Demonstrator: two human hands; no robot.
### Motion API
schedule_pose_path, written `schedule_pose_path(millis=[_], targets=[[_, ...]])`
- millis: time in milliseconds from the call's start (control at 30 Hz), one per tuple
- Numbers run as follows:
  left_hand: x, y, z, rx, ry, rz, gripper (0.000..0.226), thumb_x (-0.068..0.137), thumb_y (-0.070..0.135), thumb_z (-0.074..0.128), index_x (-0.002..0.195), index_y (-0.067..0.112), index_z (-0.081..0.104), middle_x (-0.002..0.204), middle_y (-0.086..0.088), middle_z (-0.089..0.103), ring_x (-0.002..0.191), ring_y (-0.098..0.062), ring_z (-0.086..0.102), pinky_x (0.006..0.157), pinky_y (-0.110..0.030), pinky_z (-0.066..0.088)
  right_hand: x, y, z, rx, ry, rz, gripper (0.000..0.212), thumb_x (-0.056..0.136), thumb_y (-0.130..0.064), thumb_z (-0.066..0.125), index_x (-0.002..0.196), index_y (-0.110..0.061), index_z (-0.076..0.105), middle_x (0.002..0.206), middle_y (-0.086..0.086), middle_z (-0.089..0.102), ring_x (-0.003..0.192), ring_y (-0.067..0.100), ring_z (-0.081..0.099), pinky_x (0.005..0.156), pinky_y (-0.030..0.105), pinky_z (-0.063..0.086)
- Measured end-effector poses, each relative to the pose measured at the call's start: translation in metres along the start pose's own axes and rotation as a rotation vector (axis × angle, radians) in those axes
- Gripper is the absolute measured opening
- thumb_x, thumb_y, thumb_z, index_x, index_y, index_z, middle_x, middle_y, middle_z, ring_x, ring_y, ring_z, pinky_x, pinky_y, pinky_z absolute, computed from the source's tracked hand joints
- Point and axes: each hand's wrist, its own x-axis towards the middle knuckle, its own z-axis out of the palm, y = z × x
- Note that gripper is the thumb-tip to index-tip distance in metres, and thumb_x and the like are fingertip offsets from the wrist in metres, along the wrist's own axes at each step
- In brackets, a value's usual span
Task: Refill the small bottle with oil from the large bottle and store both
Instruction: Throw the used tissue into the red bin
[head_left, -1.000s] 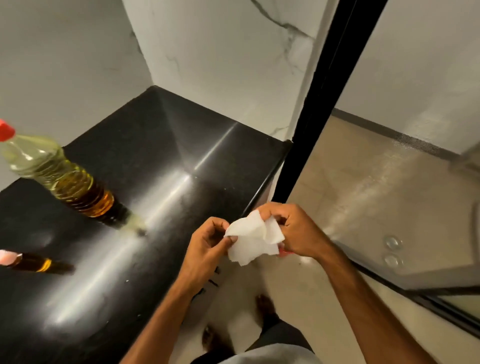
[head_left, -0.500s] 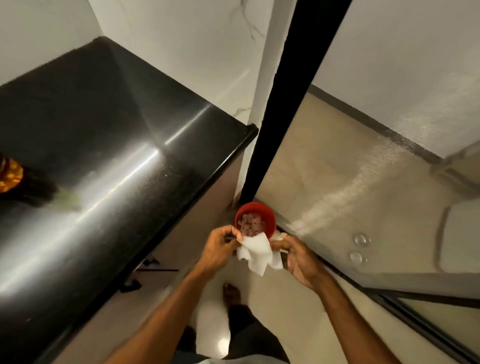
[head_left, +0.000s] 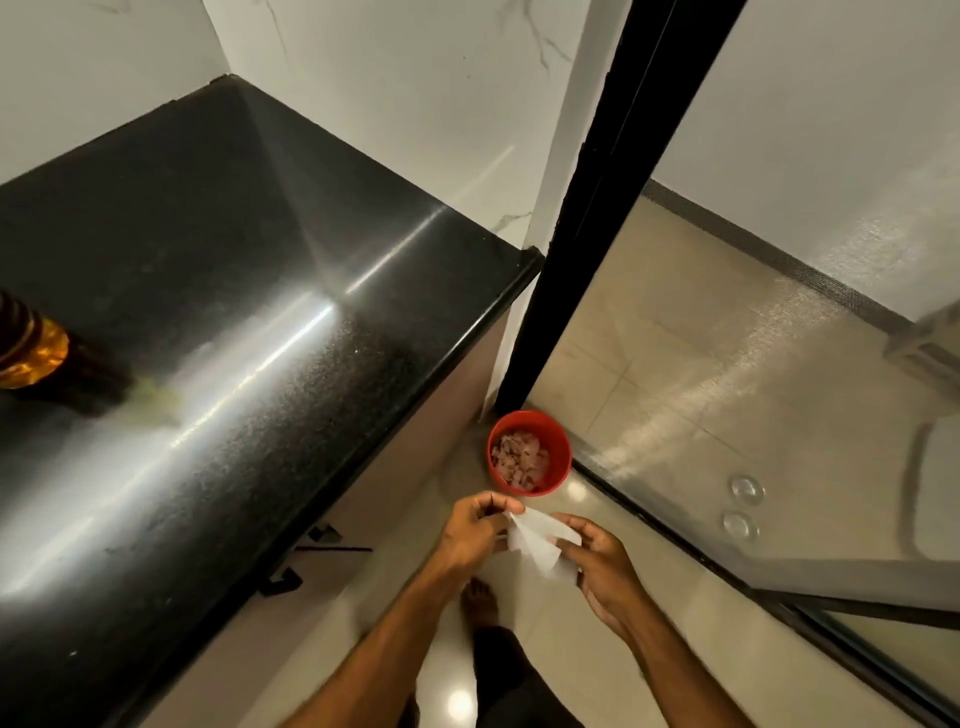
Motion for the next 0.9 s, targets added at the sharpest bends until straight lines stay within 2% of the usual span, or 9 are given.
schedule_pose_path(millis=[133,267,333,433,500,567,667,767,900], targets=[[0.041,-0.006,-0.008,-0.048,0.035,0.000,0.021,0.090,-0.007,0.052,0.101,0.007,0.064,0.097,-0.009,0.065,0.081,-0.019,0.066,0.075,-0.031,0.057,0.052,-0.002,-0.002,0.121,0.143,0.000,0.015,0.086,0.004,0.063,0.099,-0.002,0.065,0.102,0.022,0.070,0.089,0.035,0.067,0.072,0.038,0.055],[0.079,-0.020,-0.013,-0.062,0.044,-0.050,0.019,0.092,-0.002,0.055,0.093,0.014,0.064,0.093,-0.003,0.064,0.088,-0.024,0.065,0.080,-0.030,0.054,0.109,-0.006,-0.002,0.106,0.224,-0.022,0.013,0.088,0.005,0.060,0.089,-0.007,0.064,0.098,0.020,0.065,0.088,0.031,0.059,0.076,0.040,0.047],[0.113,-0.042,-0.013,-0.036,0.031,-0.038,0.024,0.093,-0.004,0.053,0.089,0.017,0.064,0.092,-0.003,0.064,0.089,-0.026,0.064,0.080,-0.031,0.053,0.158,0.013,-0.007,0.100,0.264,-0.022,0.017,0.089,0.007,0.055,0.097,-0.005,0.066,0.100,0.018,0.066,0.088,0.030,0.060,0.073,0.038,0.048],[0.137,-0.073,-0.017,-0.018,0.066,-0.044,0.020,0.094,0.000,0.054,0.091,0.017,0.064,0.096,-0.005,0.066,0.094,-0.029,0.065,0.083,-0.033,0.054,0.211,0.044,-0.016,0.174,0.316,0.017,0.020,0.091,0.008,0.050,0.108,0.003,0.061,0.107,0.023,0.061,0.088,0.033,0.056,0.071,0.038,0.046],[0.142,-0.097,-0.024,-0.029,0.077,-0.074,0.020,0.094,-0.002,0.053,0.093,0.014,0.064,0.096,-0.008,0.066,0.087,-0.024,0.066,0.073,-0.026,0.056,0.231,0.067,-0.020,0.206,0.339,0.087,0.014,0.089,0.010,0.052,0.100,0.004,0.059,0.104,0.025,0.058,0.087,0.035,0.054,0.076,0.044,0.048],[0.143,-0.117,-0.033,-0.052,0.077,-0.110,0.021,0.093,-0.006,0.051,0.092,0.010,0.063,0.093,-0.010,0.064,0.077,-0.020,0.063,0.061,-0.019,0.055,0.241,0.088,-0.022,0.109,0.347,0.101,0.011,0.085,0.013,0.057,0.088,0.004,0.061,0.095,0.026,0.060,0.081,0.037,0.057,0.072,0.047,0.051],[0.158,-0.133,-0.043,-0.032,0.069,-0.147,0.020,0.093,-0.008,0.049,0.089,0.006,0.061,0.090,-0.014,0.060,0.070,-0.023,0.059,0.056,-0.018,0.054,0.266,0.103,-0.024,0.022,0.334,0.071,0.017,0.083,0.015,0.057,0.076,0.001,0.060,0.085,0.024,0.061,0.071,0.034,0.059,0.060,0.040,0.052],[0.176,-0.137,-0.048,0.032,0.056,-0.113,0.017,0.094,-0.006,0.049,0.094,0.005,0.062,0.092,-0.013,0.061,0.072,-0.022,0.059,0.056,-0.016,0.053,0.301,0.106,-0.025,-0.028,0.352,-0.007,0.015,0.083,0.011,0.056,0.086,-0.002,0.063,0.083,0.015,0.062,0.073,0.029,0.060,0.052,0.028,0.049],[0.204,-0.145,-0.052,0.071,0.040,-0.061,0.015,0.095,-0.001,0.052,0.103,0.003,0.063,0.094,-0.010,0.065,0.077,-0.021,0.065,0.066,-0.020,0.056,0.352,0.117,-0.025,0.083,0.375,-0.097,0.014,0.086,0.006,0.057,0.091,-0.003,0.066,0.086,0.017,0.064,0.078,0.027,0.059,0.067,0.035,0.049]])
